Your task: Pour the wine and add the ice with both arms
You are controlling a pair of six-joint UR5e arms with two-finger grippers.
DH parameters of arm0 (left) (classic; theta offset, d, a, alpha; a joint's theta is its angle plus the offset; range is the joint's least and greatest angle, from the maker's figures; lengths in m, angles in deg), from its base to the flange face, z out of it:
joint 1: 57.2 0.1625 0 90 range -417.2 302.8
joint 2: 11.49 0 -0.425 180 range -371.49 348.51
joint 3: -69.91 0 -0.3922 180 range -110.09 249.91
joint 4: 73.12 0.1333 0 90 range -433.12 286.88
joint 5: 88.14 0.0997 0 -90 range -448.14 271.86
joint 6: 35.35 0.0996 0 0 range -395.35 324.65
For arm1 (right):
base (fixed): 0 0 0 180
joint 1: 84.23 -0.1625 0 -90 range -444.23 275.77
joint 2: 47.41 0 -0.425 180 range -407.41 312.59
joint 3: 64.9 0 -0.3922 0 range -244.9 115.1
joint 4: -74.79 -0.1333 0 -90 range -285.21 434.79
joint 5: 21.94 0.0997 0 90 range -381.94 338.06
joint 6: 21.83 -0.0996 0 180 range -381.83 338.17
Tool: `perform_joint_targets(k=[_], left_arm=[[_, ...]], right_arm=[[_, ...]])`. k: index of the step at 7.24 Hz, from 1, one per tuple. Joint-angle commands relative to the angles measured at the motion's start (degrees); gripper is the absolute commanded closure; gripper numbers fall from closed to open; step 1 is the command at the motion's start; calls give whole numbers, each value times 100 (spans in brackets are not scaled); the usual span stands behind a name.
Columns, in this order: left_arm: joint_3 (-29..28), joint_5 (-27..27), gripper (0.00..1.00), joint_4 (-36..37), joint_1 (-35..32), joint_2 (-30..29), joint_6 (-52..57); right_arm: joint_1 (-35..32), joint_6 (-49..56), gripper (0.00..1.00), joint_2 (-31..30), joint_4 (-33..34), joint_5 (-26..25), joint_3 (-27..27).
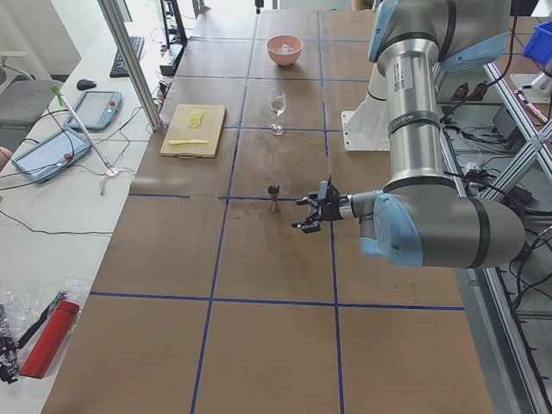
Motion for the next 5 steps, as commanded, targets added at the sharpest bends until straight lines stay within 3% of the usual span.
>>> perform_joint_targets(k=[1,5], left_arm=[[5,326,2,400,100,-430,30],[-319,538,2,586,92,-1019,30]], right_arm=[[0,0,0,-1,0,1,15],[0,0,0,8,9,10,33]])
